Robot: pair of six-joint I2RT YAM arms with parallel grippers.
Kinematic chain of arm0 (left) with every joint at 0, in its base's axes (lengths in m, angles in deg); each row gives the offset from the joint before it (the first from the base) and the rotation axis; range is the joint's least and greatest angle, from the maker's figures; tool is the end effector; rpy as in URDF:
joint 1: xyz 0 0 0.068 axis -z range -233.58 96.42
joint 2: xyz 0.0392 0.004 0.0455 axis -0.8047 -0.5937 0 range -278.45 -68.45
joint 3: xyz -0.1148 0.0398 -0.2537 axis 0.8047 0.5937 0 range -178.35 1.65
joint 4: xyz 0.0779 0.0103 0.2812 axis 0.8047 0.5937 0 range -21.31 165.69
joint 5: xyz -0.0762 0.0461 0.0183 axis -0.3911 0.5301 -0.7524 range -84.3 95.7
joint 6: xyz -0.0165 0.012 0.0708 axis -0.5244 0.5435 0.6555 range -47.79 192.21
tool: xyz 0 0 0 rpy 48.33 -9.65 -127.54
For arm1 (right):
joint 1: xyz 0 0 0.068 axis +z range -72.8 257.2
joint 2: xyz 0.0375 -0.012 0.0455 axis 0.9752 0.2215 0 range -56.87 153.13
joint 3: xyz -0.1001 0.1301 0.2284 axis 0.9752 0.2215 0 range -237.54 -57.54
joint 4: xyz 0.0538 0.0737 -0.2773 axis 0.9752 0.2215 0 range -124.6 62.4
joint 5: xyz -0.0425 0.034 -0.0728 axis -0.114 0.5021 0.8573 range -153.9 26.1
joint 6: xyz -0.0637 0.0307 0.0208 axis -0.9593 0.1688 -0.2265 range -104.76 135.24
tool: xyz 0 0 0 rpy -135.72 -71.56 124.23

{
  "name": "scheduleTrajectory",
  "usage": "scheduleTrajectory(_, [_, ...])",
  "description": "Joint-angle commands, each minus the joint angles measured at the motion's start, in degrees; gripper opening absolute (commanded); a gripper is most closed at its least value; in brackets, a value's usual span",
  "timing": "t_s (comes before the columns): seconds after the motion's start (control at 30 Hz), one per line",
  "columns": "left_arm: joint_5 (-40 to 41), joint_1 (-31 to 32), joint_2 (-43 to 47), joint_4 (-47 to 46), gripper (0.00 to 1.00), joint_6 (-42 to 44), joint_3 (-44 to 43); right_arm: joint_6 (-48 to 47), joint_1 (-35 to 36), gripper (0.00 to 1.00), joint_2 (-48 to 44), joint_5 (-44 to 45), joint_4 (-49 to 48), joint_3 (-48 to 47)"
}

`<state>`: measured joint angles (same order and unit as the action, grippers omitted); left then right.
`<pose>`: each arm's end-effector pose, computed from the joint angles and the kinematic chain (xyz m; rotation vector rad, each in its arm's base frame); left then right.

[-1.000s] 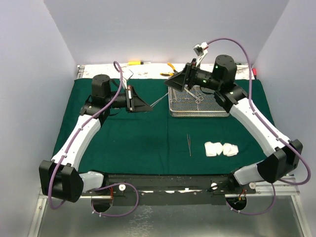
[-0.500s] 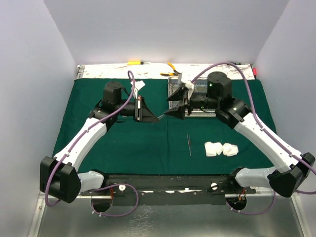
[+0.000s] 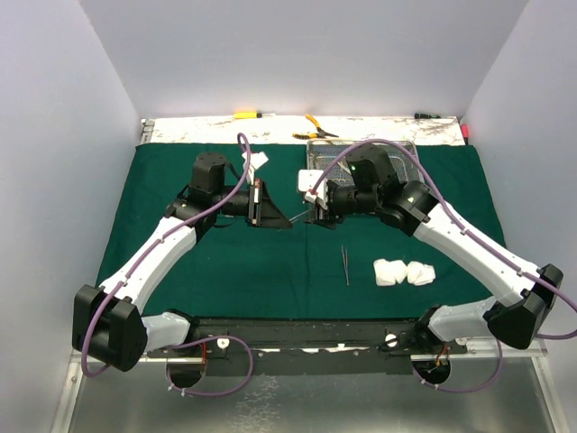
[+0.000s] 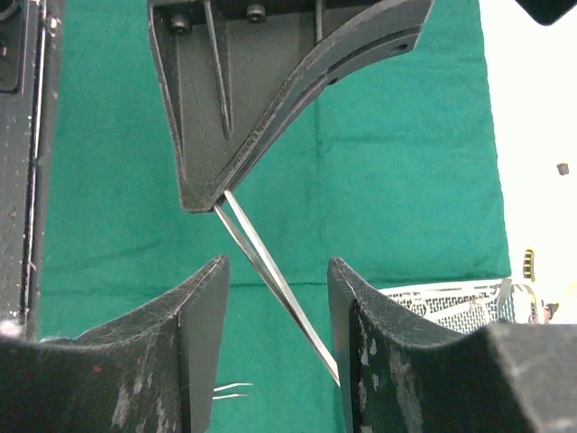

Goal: Open and lay out the surgical kit
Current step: Place the medical item in the surgical kit.

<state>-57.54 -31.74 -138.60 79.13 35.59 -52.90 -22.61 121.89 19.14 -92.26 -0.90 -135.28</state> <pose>0.2599 -0.1634 0.3087 0.5167 2.1290 -1.7224 0.2199 0.2586 0.3786 -1.5986 1.3779 0.5962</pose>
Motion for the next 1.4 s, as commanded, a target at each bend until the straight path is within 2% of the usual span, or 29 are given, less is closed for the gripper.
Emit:
scheduleTrajectory(0.0, [-1.55,0.19,1.15,-0.16,0.00,1.81,0.67,-4.57,1.03,0.50,1.36,3.01,3.45,-1.83])
scheduleTrajectory(0.27, [-1.99,0.21,0.98,0.17,0.00,1.68,0.19,-5.11,1.76,0.38,3.71,-0.67,2.88,-3.31])
scheduleTrajectory(0.43, [-2.16,0.21,0.90,0.21,0.00,1.56,-0.08,-6.47,2.22,0.29,4.47,0.22,3.05,-3.82])
scheduleTrajectory(0.7, [-3.37,0.15,0.32,0.31,0.01,0.26,-2.32,-7.51,2.94,0.06,4.30,1.72,4.26,-3.80])
scheduleTrajectory(0.77, [-3.33,0.21,0.13,0.32,0.10,0.07,-2.77,-7.78,3.03,0.01,3.73,2.57,4.20,-3.32])
scheduleTrajectory(0.93, [-1.95,0.21,0.29,0.48,0.45,1.69,-3.45,-7.98,3.12,0.01,2.08,3.80,4.17,-1.94])
scheduleTrajectory(1.03, [1.78,-0.46,0.69,1.40,0.57,3.71,-4.27,-7.43,3.13,0.01,1.29,4.12,4.53,-1.18])
scheduleTrajectory(1.1, [4.77,-1.86,0.73,1.90,0.62,3.72,-4.90,-6.26,3.13,0.01,0.87,4.00,5.86,-0.94])
scheduleTrajectory(1.23, [11.11,-6.58,0.94,2.48,0.64,2.33,-5.11,0.69,3.13,0.01,-1.01,4.70,5.45,1.91])
scheduleTrajectory(1.3, [15.15,-9.40,1.42,3.24,0.64,1.67,-4.33,9.33,3.13,0.01,-2.82,7.42,1.05,5.28])
scheduleTrajectory(1.37, [21.21,-12.11,2.08,5.50,0.64,1.38,-3.51,21.66,3.13,0.01,-3.19,14.13,-2.40,7.63])
